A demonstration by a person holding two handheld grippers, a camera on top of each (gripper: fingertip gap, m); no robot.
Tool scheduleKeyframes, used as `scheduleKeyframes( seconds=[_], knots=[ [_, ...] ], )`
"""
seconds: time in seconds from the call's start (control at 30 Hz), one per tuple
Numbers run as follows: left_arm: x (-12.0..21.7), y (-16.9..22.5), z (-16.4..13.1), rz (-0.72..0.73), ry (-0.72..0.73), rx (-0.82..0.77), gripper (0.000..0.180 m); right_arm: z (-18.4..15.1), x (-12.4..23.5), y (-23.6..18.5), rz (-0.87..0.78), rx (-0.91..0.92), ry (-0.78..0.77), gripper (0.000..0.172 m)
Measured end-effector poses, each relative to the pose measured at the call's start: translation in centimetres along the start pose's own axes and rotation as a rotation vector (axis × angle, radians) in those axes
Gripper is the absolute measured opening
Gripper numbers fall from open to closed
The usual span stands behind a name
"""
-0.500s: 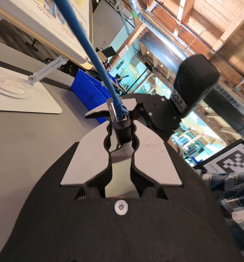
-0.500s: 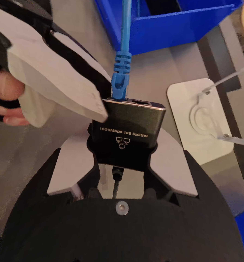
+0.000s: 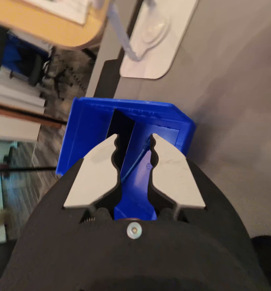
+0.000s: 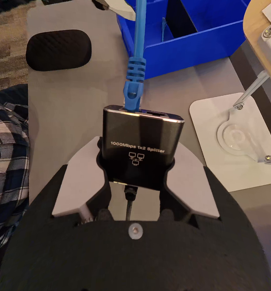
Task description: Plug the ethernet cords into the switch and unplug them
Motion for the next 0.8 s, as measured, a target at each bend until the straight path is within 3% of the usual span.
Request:
scheduleKeyframes(
  seconds=[0.1, 0.2, 0.47, 0.8],
  knots=[
    [-3.1, -0.2, -0.3, -0.088, -0.041, -0.218, 0.03, -0.3, -0.3, -0.3, 0.026, -0.016, 0.006, 0.078],
    [-6.1, -0.4, -2.2, -0.175, -0.125, -0.323, 0.029, -0.6, -0.5, -0.4, 0.049, -0.026, 0.017, 0.078],
    [-9.7, 0.1, -4.4, -0.32, -0.197, -0.391, 0.027, -1.5, 0.1, 0.0, 0.062, -0.054, 0.061, 0.078],
    [-11.4, 0.0, -5.2, -0.329, -0.273, -0.376, 0.014, -1.9, -0.3, 0.1, 0.076, -0.063, 0.077, 0.078]
  ],
)
Point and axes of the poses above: each gripper's, where its closed fingertips meet, x back along the fingers, z out of its top, y = z × x across the jaws, the point moved 8 cm from there along x, back along the fingers, and after that the axes turned 5 degrees about x, right-handed, at the moved point
